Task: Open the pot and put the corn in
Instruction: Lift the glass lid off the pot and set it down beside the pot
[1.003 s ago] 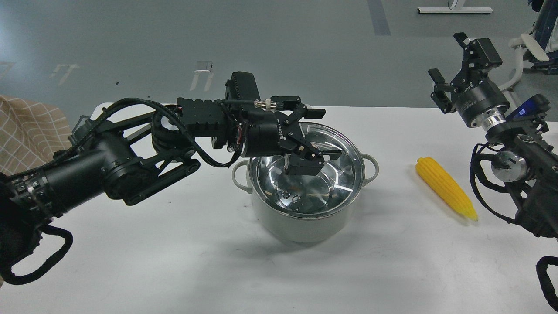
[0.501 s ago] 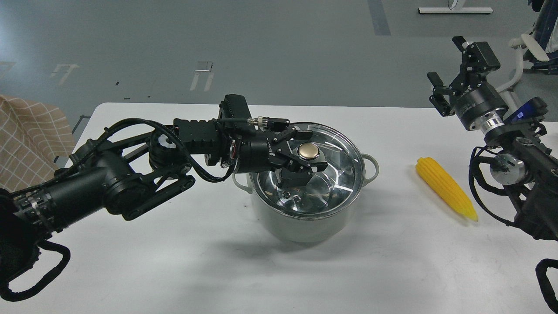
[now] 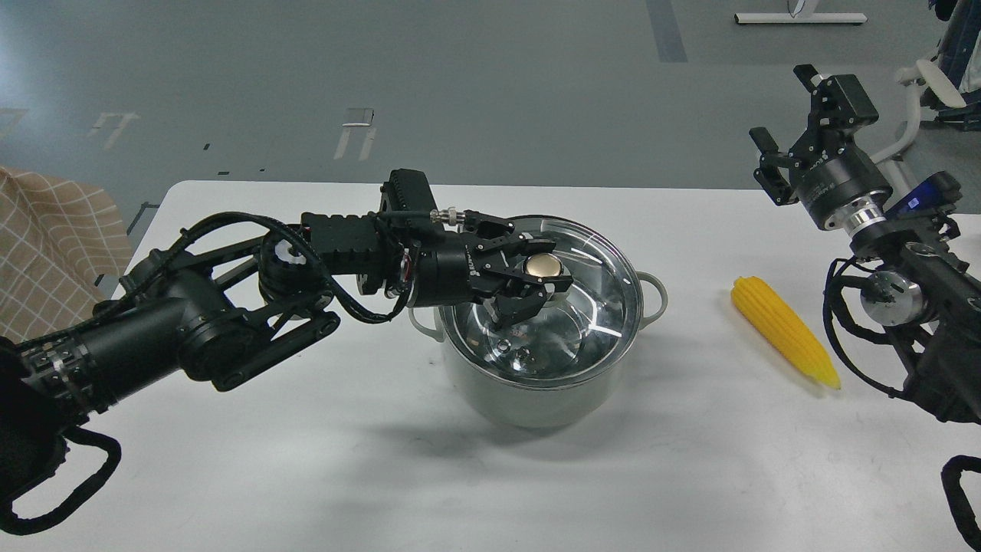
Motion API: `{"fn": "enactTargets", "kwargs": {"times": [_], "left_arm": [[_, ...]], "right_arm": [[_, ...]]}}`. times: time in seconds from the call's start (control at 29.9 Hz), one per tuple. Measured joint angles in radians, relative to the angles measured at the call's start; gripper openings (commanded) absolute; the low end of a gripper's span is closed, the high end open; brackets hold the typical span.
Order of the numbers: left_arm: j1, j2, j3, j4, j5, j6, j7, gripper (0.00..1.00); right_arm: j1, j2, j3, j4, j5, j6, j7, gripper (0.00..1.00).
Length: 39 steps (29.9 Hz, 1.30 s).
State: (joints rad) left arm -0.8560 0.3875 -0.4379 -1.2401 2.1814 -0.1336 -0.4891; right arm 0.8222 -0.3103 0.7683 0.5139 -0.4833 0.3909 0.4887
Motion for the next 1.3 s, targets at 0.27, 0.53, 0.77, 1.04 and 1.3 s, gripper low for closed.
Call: {"fn": "enactTargets", "kwargs": {"times": [0.27,0.53,0.77,1.04,1.3], "left_arm": [[-0.173,0.064,-0.017,-0.019,0.000,0.001,0.000,0.05],[-0.236,0.384,-0.012,-0.112,-0.111,-0.001,0.000,0.05],[-0.087,0.675,0.000,-0.133,-0.224,0.067,0.001,0.05],[0.274,0.753,0.001,-0.084,-0.281,0.350,0.000,0.05],[0.428,0.648,0.002,0.103,-0.281,0.598,0.000,0.05]], "right_arm": [[0.000,0.000,0.000,0.000,0.000,0.000,0.000,1.00],[-0.007,-0.002,0.000,0.000,0.000,0.000,0.000,1.00],[-0.010,0.000,0.000,0.000,0.000,0.000,0.000,1.00],[-0.021,0.000,-0.001,0.000,-0.001,0.000,0.000,1.00],[-0.025,-0.002,-0.001,0.000,-0.001,0.000,0.000,1.00]]}}
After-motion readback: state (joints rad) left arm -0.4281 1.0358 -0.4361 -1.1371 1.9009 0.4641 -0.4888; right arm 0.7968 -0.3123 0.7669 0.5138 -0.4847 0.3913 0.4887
